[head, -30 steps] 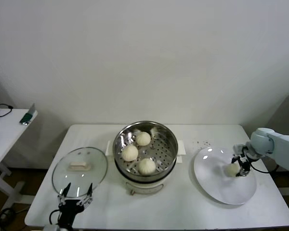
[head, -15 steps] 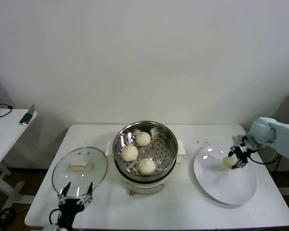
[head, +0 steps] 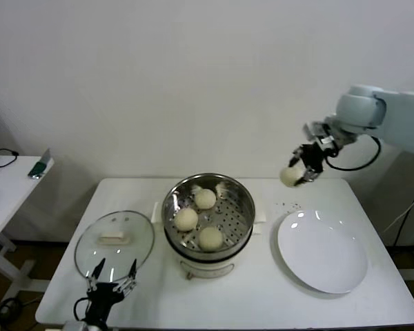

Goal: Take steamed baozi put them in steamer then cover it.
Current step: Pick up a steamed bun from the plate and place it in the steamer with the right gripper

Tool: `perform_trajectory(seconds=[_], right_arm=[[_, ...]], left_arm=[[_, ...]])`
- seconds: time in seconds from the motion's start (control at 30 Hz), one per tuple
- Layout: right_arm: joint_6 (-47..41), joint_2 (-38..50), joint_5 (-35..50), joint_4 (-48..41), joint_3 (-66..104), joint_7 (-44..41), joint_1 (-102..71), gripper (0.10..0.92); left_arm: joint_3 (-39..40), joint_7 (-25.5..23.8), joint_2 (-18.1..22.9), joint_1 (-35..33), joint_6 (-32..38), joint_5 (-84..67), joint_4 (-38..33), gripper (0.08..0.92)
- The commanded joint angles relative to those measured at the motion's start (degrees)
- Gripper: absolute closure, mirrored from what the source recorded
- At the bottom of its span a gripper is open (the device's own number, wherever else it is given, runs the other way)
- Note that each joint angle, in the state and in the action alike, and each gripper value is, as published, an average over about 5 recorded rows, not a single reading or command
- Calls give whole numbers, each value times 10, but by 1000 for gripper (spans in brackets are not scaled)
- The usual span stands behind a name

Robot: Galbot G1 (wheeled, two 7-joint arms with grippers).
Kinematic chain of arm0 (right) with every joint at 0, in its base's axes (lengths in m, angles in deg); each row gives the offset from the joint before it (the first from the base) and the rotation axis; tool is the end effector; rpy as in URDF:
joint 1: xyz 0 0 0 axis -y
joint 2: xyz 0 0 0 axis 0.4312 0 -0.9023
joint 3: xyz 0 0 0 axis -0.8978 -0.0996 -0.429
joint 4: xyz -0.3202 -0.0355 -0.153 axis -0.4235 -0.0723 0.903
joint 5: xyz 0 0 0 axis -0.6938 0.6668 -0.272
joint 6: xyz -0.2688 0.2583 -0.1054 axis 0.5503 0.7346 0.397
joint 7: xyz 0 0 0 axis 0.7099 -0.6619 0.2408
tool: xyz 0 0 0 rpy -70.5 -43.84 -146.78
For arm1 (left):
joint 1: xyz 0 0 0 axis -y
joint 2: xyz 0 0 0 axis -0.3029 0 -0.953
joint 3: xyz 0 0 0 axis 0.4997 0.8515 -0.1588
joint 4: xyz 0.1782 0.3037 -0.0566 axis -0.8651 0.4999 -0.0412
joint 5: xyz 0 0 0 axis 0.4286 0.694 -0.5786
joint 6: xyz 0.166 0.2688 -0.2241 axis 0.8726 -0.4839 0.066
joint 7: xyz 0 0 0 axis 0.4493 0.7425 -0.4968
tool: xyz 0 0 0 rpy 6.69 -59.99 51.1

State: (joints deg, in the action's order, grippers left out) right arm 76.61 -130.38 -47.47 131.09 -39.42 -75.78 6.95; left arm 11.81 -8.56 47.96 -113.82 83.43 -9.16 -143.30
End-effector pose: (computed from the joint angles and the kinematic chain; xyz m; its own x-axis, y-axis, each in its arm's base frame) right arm 0.5493 -0.0774 0.0353 -0.2500 -0.2061 0.9461 -0.9438 -0.1662 -0.2856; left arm 0.1439 0.0665 -0.3556 -0.9667 0.0007 0.2560 0.0050 0.9999 0.0161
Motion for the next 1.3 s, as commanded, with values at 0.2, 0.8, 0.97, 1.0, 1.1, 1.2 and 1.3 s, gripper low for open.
perform_trajectory(seconds=[0.2,0.8,0.97,1.0,1.1,1.2,1.3], right_arm=[[-121,-151,139,115,30,119,-9,441],[-198,-215,85,50,38,197,-164,442],[-202,-219,70,37,38,203,-181,443],[-202,-219,68,35,38,204,-183,442],[-203,-217,66,32,37,205,-189,443],[-204,-216,66,33,38,207,-194,443],[-205,-216,67,32,42,210,-198,440]], left_arm=[[1,0,0,-3,2,2,1,177],[-6,0,0,1,1,-2,7,177],[-7,-1,-2,6,1,-4,11,177],[-7,-1,-2,7,0,-4,12,177],[-7,-1,-3,9,0,-5,13,177],[-7,-1,-3,12,-1,-5,16,177],[-6,-1,-3,14,-1,-5,19,177]])
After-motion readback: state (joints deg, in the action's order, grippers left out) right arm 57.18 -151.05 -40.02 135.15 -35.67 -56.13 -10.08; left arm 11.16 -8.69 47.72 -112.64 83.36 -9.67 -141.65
